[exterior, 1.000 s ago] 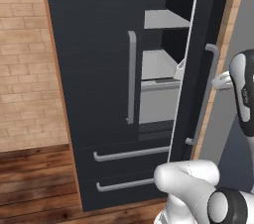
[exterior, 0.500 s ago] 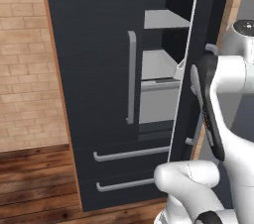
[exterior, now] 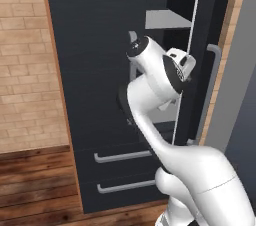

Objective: Retrieve the butter from the fridge and place it on a plate on the dining table. Then retrieve the butter knife by the fridge and place it near the plate.

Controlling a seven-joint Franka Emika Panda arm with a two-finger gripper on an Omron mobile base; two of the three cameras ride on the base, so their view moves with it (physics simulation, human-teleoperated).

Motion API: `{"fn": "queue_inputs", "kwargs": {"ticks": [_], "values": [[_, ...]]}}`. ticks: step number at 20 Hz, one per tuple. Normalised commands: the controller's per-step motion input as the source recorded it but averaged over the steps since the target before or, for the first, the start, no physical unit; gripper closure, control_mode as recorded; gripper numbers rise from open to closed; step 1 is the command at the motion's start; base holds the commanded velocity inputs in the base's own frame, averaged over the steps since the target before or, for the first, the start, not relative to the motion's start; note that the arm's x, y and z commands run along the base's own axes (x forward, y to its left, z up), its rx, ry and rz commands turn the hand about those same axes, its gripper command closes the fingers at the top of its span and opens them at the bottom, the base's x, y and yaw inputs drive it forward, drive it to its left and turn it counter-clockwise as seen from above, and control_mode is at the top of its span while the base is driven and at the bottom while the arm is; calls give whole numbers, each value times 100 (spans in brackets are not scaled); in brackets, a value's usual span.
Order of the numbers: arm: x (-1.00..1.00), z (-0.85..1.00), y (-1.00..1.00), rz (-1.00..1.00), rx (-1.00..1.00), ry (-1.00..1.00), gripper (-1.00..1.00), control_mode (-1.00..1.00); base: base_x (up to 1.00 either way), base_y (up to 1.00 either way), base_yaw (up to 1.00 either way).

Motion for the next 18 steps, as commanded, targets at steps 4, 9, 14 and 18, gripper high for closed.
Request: {"fn": "queue_inputs", "kwargs": {"ticks": [4,9,14,18], "values": [[66,4,19,6,-28,19,-100,-100,0,0,0],[46,-6,-13,-2,-8,4,-100,-100,0,0,0],[47,-15,-22,-1,0,2,-100,-100,0,0,0],[44,0,-30,0,0,3,-100,-100,0,0,0]]}}
